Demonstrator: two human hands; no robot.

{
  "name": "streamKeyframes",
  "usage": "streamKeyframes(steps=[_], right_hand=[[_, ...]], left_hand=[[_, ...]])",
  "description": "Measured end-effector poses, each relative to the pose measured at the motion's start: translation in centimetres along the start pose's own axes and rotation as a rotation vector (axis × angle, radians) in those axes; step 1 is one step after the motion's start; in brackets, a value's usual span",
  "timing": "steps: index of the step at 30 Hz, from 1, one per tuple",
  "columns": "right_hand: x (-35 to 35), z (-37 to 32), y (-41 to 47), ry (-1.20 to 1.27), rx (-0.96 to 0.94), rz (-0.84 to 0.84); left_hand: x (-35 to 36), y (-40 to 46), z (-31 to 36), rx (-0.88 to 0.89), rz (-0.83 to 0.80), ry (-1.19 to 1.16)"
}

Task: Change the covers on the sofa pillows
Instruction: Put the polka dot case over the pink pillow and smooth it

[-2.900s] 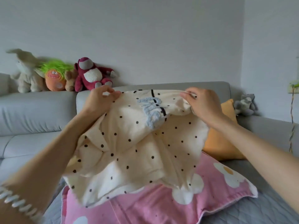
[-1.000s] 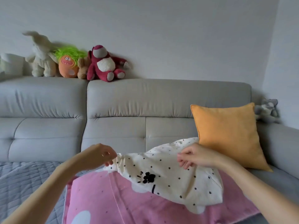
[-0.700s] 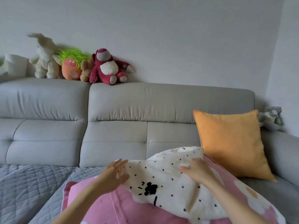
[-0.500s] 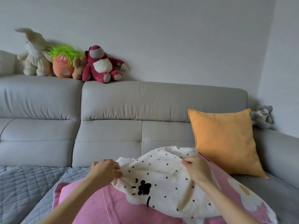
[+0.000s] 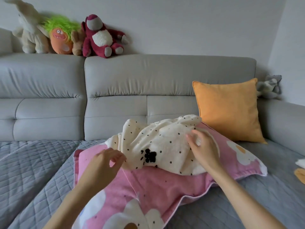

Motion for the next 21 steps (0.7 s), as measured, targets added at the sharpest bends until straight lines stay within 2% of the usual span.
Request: streamKeyframes(steps=[2,5,7,8,10,12,14,16,18,20,21], right_hand=[[1.5,0.7,1.8,-0.048,0.119,-0.024],[3.4,1.1,3.0,-0.023,0.287,-0.035],[4.2,1.1,2.3,0.025,0.184,-0.091],[4.6,1.4,1.6,0.037,0.083,-0.200],[4.5,0.9,-0.5,0.004,-0.073,-0.539],[3.2,0.6,-1.5,-0.091,-0.133,-0.812],[1.7,0.3,-1.4,-0.134,-0.127,-0.913],[0.7,0.8,-0.8,-0.020,-0.078,-0.954],[0.5,0.9,0.0,0.018,-0.056,-0.872],[0.4,1.0,0.7,0.083,-0.031,-0.517],[0.5,1.4,1.2,0.122,-0.003,-0.299]], left_hand=[[0.3,1.7,2.0,0.030,0.118,-0.022],[2.5,4.8,2.9,0.021,0.188,-0.054],[4.4,6.3,2.2,-0.006,0.172,-0.039],[5.3,6.8,1.6,-0.020,0.161,-0.045],[6.6,7.3,0.5,-0.043,0.123,-0.072],[7.5,8.0,0.0,-0.069,0.048,-0.050],[8.4,8.4,0.3,-0.097,-0.054,-0.011],[9.0,8.4,1.4,-0.024,-0.085,0.034],[9.0,8.3,2.6,0.066,-0.093,0.094],[7.6,7.9,4.1,0.119,-0.163,0.084],[6.7,7.6,4.9,0.126,-0.256,0.058]])
Point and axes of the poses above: each hand's wrist, its own y-axis towards the middle knuckle, its own x-axis out of the palm, z = x × y, the point moved 1 cm from there along y, towards the middle knuckle, and after that the axes turned 7 degrees about -x, right-handed, at the moved point
